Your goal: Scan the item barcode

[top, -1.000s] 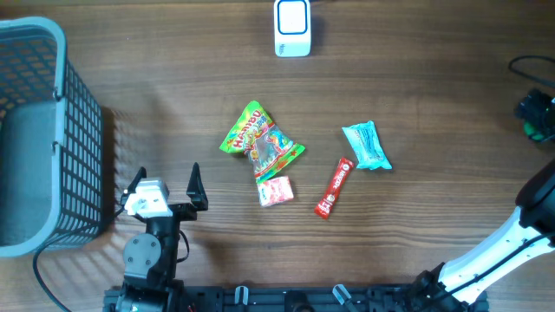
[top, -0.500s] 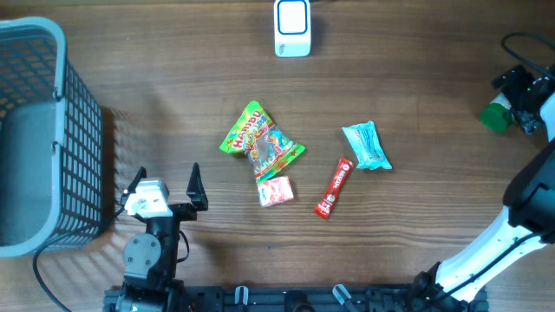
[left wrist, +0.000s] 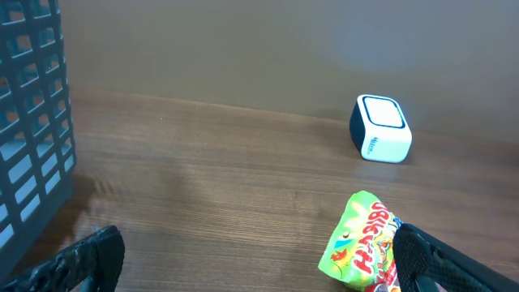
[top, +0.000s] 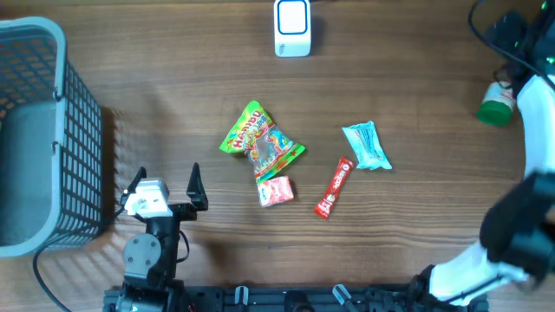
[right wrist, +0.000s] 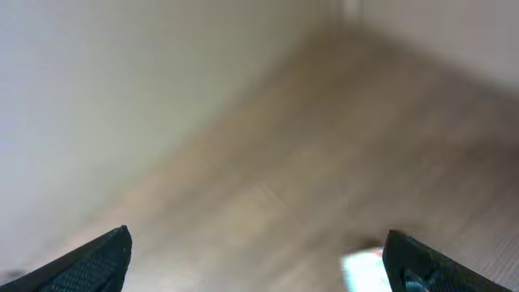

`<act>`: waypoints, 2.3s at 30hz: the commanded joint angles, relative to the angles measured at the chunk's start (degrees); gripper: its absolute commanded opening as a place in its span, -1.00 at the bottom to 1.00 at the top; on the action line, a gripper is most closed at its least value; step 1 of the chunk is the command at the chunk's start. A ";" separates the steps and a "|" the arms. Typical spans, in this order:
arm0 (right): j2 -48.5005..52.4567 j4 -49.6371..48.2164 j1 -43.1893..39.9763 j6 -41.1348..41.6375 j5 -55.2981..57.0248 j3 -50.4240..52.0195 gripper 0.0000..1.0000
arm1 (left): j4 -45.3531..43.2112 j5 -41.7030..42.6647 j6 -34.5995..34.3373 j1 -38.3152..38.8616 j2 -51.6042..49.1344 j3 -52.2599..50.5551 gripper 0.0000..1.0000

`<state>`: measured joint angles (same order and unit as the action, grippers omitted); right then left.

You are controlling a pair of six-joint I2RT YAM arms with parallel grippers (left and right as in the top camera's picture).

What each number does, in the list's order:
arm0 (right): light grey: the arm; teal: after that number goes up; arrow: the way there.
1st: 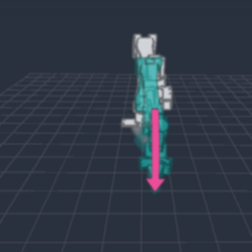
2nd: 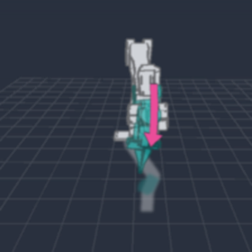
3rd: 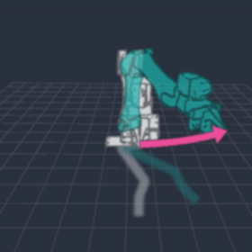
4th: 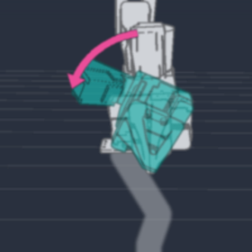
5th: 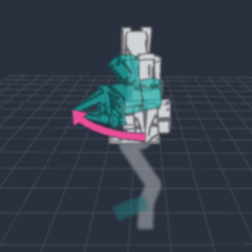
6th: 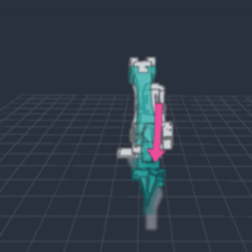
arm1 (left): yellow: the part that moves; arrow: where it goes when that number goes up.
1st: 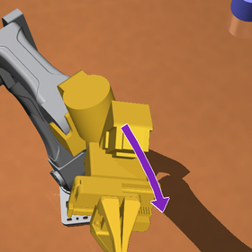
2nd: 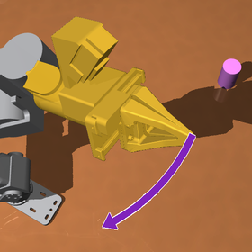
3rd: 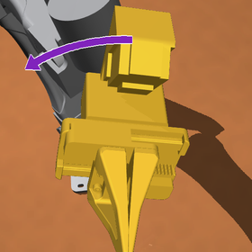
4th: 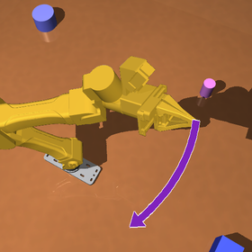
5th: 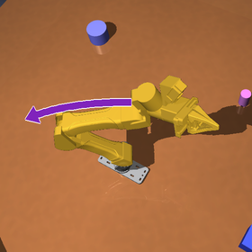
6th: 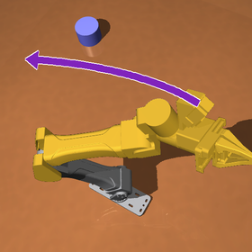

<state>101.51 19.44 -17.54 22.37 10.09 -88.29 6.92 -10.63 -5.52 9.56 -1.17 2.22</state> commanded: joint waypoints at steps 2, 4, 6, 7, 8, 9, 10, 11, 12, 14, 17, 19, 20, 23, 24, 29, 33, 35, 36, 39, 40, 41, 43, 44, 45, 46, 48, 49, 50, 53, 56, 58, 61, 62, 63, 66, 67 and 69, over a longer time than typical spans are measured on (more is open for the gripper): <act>-10.05 6.25 9.97 2.56 1.68 -0.57 0.99 | 0.02 -0.52 -0.76 -0.37 0.24 -0.17 1.00; -12.04 11.74 17.81 4.96 -6.19 -0.57 0.99 | 0.02 -0.52 -0.79 -0.37 0.24 -0.17 1.00; -12.02 13.49 24.65 4.79 -14.51 -0.57 0.99 | 0.02 -0.52 -0.79 -0.37 0.24 -0.17 1.00; -11.85 13.68 27.56 4.72 -17.90 -0.57 0.99 | 0.02 -0.52 -0.79 -0.37 0.24 -0.17 1.00; -11.72 14.08 30.80 4.83 -18.18 -0.57 0.99 | 0.02 -0.52 -0.79 -0.37 0.24 -0.17 1.00; -11.34 15.30 33.38 4.72 -18.51 -0.48 0.99 | 0.02 -0.52 -0.76 -0.37 0.24 -0.17 1.00; -10.80 17.14 35.19 4.61 -18.14 -0.46 0.99 | 0.02 -0.52 -0.79 -0.37 0.24 -0.17 1.00; -9.73 20.72 37.05 4.61 -16.37 -0.46 1.00 | 0.02 -0.52 -0.76 -0.37 0.24 -0.17 1.00; -8.24 25.14 38.80 4.59 -14.97 -0.46 0.99 | 0.02 -0.52 -0.76 -0.37 0.24 -0.17 1.00; -4.42 31.56 41.51 3.06 -13.05 -0.44 0.99 | 0.02 -0.52 -0.76 -0.37 0.24 -0.17 1.00; 3.08 36.81 43.95 -1.31 -5.53 -0.44 0.99 | 0.02 -0.52 -0.76 -0.37 0.24 -0.17 1.00; 8.85 39.56 44.37 -1.36 0.66 -0.44 0.99 | 0.04 -0.52 -0.76 -0.37 0.24 -0.17 1.00; 11.13 40.44 44.37 -1.36 2.47 -0.44 1.00 | 0.02 -0.52 -0.76 -0.37 0.24 -0.17 1.00; 17.51 43.32 44.37 -1.33 7.91 -0.44 0.99 | 0.02 -0.52 -0.76 -0.37 0.24 -0.17 1.00; 18.88 44.22 44.37 -1.36 8.76 -0.44 0.99 | 0.02 -0.52 -0.76 -0.37 0.24 -0.17 0.99; 19.69 45.70 44.37 -0.94 11.23 -0.09 0.99 | 0.02 -0.52 -0.76 -0.37 0.24 -0.17 1.00; 19.78 43.52 43.91 0.31 13.66 4.50 0.99 | 0.02 -0.52 -0.79 -0.37 0.24 -0.17 1.00; 19.80 39.12 43.54 0.13 13.97 8.87 0.99 | 0.02 -0.52 -0.76 -0.37 0.24 -0.17 1.00; 19.80 38.07 43.41 0.11 14.16 10.01 0.91 | 0.02 -0.52 -0.76 -0.37 0.24 -0.17 1.00; 19.80 35.98 43.34 0.37 14.34 11.34 0.11 | 0.02 -0.52 -0.76 -0.37 0.24 -0.17 1.00; 19.78 35.30 43.34 0.37 14.32 11.26 -0.10 | 0.02 -0.52 -0.76 -0.37 0.24 -0.17 1.00; 19.78 35.17 43.34 0.68 14.32 11.04 -0.31 | 0.02 -0.52 -0.76 -0.37 0.24 -0.17 1.00; 19.65 36.15 43.34 3.37 14.23 10.73 -0.91 | 0.02 -0.52 -0.76 -0.37 0.24 -0.17 1.00; 19.65 37.42 43.34 4.52 13.35 10.14 -0.92 | 0.02 -0.52 -0.76 -0.37 0.24 -0.17 1.00; 19.41 39.50 43.34 4.55 10.19 8.61 -0.91 | 0.04 -0.52 -0.76 -0.37 0.24 -0.17 1.00; 18.93 43.21 43.34 4.57 5.03 5.14 -0.91 | 0.04 -0.52 -0.76 -0.37 0.24 -0.17 1.00; 17.94 49.05 43.32 3.06 -11.39 -4.11 -0.91 | 0.02 -0.52 -0.76 -0.37 0.24 -0.17 1.00; 17.81 49.94 43.25 -0.13 -21.11 -7.26 -0.92 | 0.04 -0.52 -0.76 -0.37 0.24 -0.17 1.00; 17.62 50.64 43.17 -5.16 -33.38 -10.29 -0.91 | 0.02 -0.52 -0.76 -0.37 0.24 -0.17 1.00; 17.59 53.62 43.12 -11.67 -62.20 -14.58 -0.91 | 0.02 -0.55 -0.76 -0.37 0.24 -0.17 1.00; 17.62 54.01 42.91 -8.20 -72.85 -14.49 -0.92 | 0.02 -0.52 -0.76 -0.37 0.24 -0.17 1.00; 17.62 54.18 42.91 -2.78 -78.14 -14.45 -0.92 | 0.02 -0.52 -0.76 -0.37 0.24 -0.17 1.00; 17.62 56.70 42.56 -2.84 -80.94 -14.45 -0.91 | 0.02 -0.52 -0.76 -0.37 0.24 -0.17 1.00; 17.62 58.47 42.07 -3.39 -80.89 -14.45 -0.91 | 0.02 -0.52 -0.76 -0.37 0.24 -0.17 1.00; 17.62 59.74 41.51 -4.79 -80.89 -14.45 -0.91 | 0.02 -0.52 -0.76 -0.37 0.24 -0.17 1.00; 17.62 61.20 39.34 -10.58 -79.08 -14.45 -0.91 | 0.02 -0.52 -0.76 -0.37 0.24 -0.17 1.00; 17.62 61.00 38.93 -10.60 -76.39 -14.45 -0.91 | 0.02 -0.52 -0.76 -0.37 0.24 -0.17 1.00; 17.62 56.35 38.45 -11.39 -71.38 -14.84 -0.91 | 0.02 -0.52 -0.79 -0.37 0.24 -0.17 1.00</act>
<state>119.26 80.03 21.50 14.33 -66.00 -102.26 6.92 -10.63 -5.52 9.56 -1.17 2.22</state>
